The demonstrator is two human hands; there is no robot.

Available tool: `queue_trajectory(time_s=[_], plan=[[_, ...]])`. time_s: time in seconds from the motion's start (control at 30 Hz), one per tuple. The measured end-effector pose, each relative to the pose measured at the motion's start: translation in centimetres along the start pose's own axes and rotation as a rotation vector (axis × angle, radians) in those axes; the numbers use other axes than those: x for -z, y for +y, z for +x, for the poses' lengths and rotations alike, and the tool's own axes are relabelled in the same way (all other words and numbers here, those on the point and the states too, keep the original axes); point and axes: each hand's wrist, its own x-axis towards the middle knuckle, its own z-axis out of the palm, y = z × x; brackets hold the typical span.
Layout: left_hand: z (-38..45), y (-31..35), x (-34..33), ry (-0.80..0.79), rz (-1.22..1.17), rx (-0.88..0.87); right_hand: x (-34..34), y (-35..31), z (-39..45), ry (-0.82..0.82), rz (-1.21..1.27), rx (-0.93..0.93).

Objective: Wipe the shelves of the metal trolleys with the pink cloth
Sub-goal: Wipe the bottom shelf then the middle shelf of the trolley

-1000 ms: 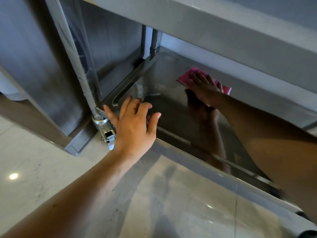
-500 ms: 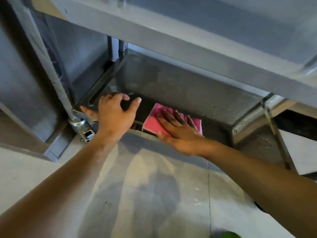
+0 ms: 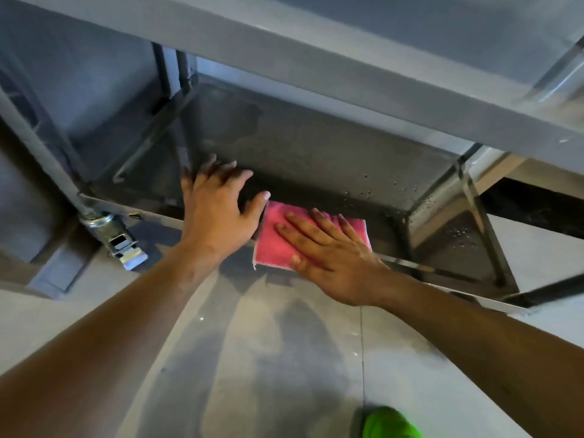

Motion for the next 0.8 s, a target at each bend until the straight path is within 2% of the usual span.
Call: queue_trajectory(time_s=[0.17,0.37,0.57,0.7,0.8], plan=[[0.2,2.4,-0.9,-0.015,0.008,-0.03,0.8,4.6,2.4,0.059,0.02,-0.089],[0.4,4.2,-2.4,-0.108,0.113,-0.067,2.7,10.7,8.9,0.104,-0.003,-0.21],[0.5,4.2,-2.7,-0.072,0.161,-0.053,5.5,15.5,15.1,0.064,-0.036,-0.296],[0.4,4.2,-2.8,-0.054,0.156,-0.027,7.7,18.4,18.2,0.01,0.048,-0.344],[0.4,4.1,-2.7,-0.037,0.148,-0.017,8.5,18.8,19.5,0.077,0.229,-0.41]])
